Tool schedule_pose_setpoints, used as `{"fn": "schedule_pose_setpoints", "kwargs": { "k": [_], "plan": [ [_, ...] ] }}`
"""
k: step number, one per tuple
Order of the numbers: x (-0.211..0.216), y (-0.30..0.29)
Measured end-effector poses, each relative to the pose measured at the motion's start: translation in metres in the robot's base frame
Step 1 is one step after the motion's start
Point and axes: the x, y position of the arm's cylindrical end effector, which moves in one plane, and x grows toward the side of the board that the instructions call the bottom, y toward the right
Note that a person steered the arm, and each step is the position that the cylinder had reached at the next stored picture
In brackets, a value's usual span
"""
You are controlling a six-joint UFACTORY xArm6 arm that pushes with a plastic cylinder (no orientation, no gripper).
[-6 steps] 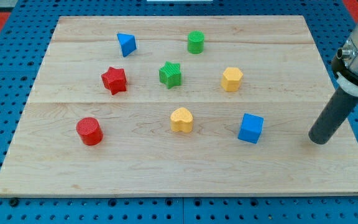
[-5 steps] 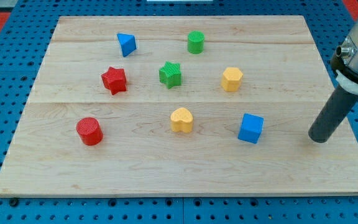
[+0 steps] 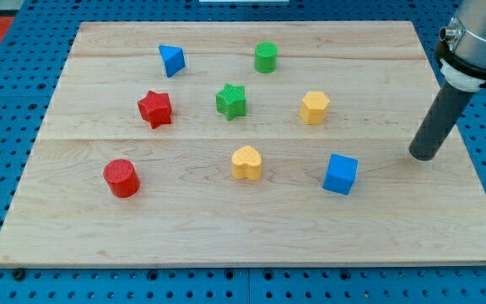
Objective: Move your arm towards blue cube
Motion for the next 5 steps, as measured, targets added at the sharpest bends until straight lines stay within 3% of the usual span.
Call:
{"fn": "schedule_pose_setpoints", "kwargs": {
  "k": [3,5],
  "plan": [
    [-0.007,-0.005],
    [-0.008,-0.083]
  ]
}}
